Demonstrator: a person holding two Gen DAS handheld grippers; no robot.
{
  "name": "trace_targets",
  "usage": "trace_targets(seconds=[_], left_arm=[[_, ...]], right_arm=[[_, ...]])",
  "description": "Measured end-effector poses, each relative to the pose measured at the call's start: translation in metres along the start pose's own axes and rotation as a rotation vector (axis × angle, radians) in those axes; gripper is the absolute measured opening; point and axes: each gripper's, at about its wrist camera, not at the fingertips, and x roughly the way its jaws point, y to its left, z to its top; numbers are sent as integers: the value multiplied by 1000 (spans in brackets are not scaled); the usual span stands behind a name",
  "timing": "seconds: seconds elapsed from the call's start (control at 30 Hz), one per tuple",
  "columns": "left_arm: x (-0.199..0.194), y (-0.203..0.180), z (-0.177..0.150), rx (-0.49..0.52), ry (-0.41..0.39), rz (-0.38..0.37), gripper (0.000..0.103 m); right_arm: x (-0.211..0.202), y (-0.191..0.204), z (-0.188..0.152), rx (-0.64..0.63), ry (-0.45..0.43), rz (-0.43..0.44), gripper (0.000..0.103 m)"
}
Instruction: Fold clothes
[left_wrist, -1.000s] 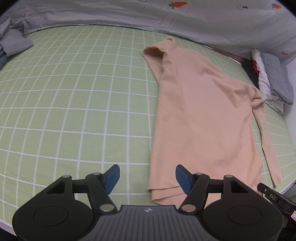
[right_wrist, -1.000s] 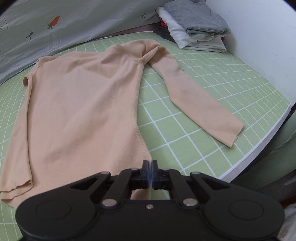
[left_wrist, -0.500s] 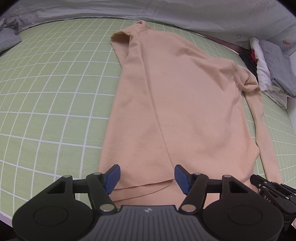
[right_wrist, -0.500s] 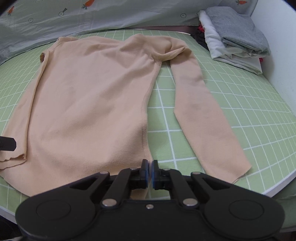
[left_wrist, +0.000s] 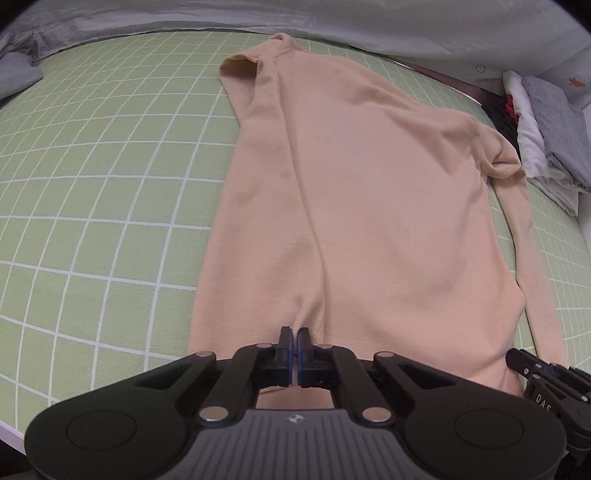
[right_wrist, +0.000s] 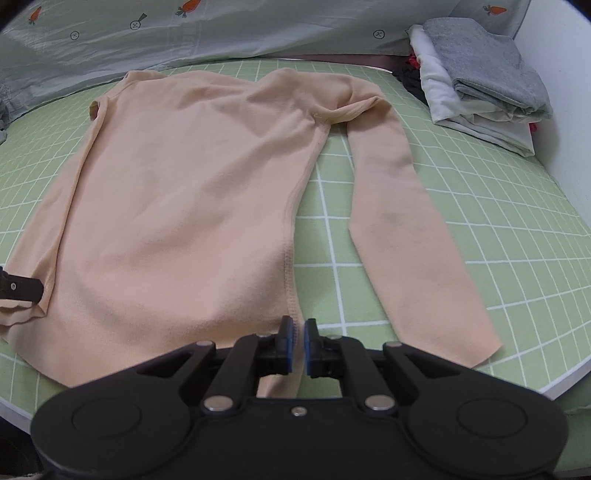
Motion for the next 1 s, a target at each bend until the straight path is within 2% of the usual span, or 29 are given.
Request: trace_targets(seconds=[0.13,0.27,0.4,0.5,0.6,0.63,0.67,0.7,0.77,0.8,0.9,1.0], left_arm=[[-25,39,4,-95,-70,46,2],[-42,89,11,-201,-102,141,2],[-41,124,7,-275,-56,134,2],[-37,125,1,-272,-5,130,2],[-39,124,15,-261,-14,132,6],[-40,125,22,-259,-26,133,10],[-42,125,30,-256,-39,135,22],[-43,125,37,-254,-52,137,35],[-46,126,52,-249,-77,140,48],[-47,127,60,-246,-89,142,49],[-48,127,85,-241,-122,140,51],[-36,119,119,-223,-137,127,52]], right_arm=[[-1,0,-2,25,8,-20,6],[-1,1,-1,48,23,-41,6],[0,6,0,43,40,-65,6],[0,2,4,73,60,-65,7],[-1,-4,11,128,62,-66,33],[-2,-8,16,158,52,-66,37],[-3,-12,23,186,40,-66,39],[-5,-14,31,207,21,-72,47],[-5,-18,49,239,-17,-84,63],[-3,-19,58,248,-34,-89,70],[4,-24,86,275,-88,-103,75],[12,-28,116,301,-140,-114,75]])
